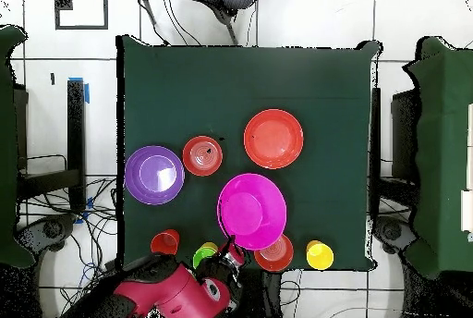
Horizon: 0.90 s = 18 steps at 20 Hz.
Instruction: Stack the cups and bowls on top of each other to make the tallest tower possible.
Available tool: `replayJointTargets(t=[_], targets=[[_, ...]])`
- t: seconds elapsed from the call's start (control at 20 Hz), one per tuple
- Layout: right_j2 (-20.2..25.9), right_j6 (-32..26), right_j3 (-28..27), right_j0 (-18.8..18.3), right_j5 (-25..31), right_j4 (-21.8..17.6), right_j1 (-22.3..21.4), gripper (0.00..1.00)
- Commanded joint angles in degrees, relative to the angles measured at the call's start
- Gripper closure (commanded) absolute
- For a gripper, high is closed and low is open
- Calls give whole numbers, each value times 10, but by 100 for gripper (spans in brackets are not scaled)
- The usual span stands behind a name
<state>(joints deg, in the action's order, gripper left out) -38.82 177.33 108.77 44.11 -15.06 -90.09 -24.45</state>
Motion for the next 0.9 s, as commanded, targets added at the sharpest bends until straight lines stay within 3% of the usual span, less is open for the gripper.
replayJointTargets(t=[0.05,0.7,0.9], targets=[[83,-66,7,3,46,3,32,100],[64,-1,-3,37,13,-15,68,100],[42,54,-16,68,-11,-38,107,100]])
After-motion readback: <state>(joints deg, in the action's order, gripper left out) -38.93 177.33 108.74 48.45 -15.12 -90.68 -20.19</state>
